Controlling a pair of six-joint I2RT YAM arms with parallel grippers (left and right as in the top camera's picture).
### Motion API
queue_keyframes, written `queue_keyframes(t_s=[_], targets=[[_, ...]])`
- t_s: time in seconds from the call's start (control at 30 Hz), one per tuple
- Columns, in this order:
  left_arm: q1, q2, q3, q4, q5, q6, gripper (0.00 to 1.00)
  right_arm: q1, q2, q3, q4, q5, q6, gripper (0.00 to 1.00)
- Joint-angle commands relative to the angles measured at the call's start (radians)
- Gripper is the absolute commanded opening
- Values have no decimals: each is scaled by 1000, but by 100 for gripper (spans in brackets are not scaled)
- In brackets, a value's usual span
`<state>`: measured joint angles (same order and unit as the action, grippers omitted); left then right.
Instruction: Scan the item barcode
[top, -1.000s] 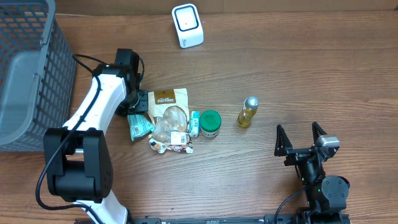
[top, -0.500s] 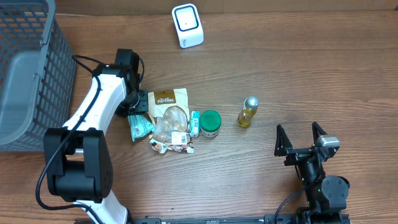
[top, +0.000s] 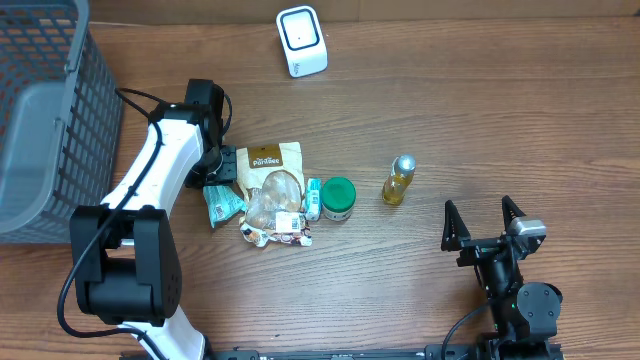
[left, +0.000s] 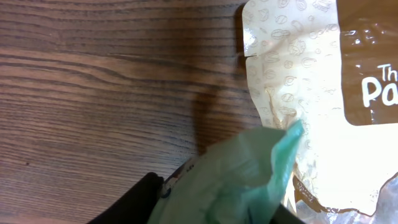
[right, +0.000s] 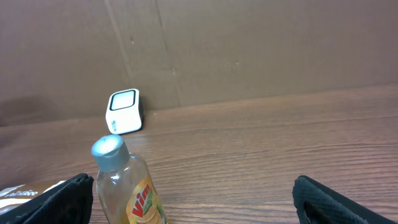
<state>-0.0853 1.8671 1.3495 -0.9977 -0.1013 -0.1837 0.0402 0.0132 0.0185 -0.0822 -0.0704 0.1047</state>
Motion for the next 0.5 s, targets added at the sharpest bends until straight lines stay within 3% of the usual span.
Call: queue_keyframes(t_s=[0.0, 0.07, 0.17, 0.23, 0.47], targets=[[-6, 10, -1, 7, -14, -10, 52, 5, -3, -10, 4, 9, 3, 100], [-6, 10, -1, 12, -14, -10, 73, 5, -3, -10, 4, 8, 3, 100], [-6, 10, 0, 21, -13, -10, 88, 5, -3, -10, 4, 8, 3, 100], [-6, 9, 11, 7, -10, -11, 92, 5, -3, -10, 4, 8, 3, 100], [24, 8, 163, -161, 21, -52, 94, 5, -3, -10, 4, 8, 3, 100]])
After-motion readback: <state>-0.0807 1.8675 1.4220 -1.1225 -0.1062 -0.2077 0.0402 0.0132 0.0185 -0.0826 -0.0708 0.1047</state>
